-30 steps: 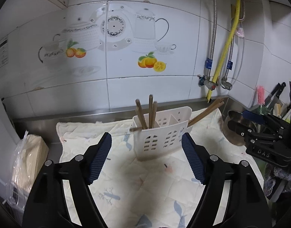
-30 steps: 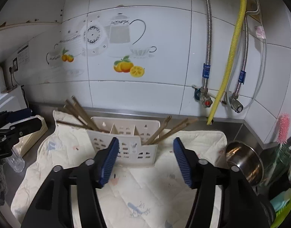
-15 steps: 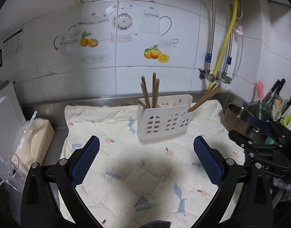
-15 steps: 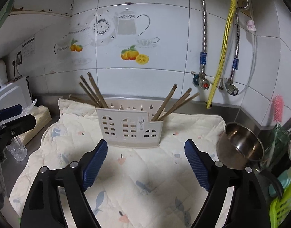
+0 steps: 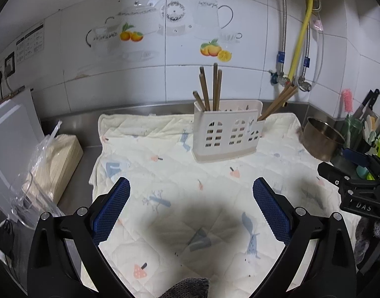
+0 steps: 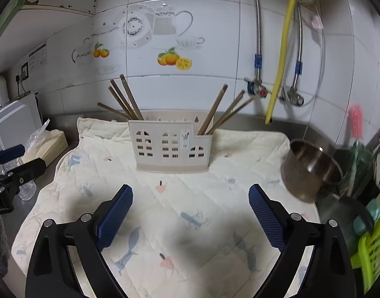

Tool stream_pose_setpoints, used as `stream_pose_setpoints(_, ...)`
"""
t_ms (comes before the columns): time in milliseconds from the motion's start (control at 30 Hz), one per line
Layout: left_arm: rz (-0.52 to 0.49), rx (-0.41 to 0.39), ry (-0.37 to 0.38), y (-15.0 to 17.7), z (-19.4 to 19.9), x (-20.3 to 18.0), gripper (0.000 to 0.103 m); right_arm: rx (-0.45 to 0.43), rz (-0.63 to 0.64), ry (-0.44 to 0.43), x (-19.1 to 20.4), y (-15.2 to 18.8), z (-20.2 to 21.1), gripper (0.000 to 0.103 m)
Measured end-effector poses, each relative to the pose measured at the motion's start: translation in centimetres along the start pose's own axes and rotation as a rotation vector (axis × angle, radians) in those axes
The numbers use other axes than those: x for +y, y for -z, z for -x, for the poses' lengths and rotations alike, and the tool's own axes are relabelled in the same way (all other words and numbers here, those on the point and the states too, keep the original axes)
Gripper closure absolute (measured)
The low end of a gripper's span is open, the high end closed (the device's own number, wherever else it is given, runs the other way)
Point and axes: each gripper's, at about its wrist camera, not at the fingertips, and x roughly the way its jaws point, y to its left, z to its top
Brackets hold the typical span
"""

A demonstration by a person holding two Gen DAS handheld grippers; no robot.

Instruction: Organize utensils

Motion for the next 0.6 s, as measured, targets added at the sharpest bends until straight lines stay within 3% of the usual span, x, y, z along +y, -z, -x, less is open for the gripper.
stream_pose_setpoints(600,0.003,0.003,-0.015,1.4,0.3,0.6,0.005,0.032,0.003,-0.012,1.0,1.5,0.1,0.010)
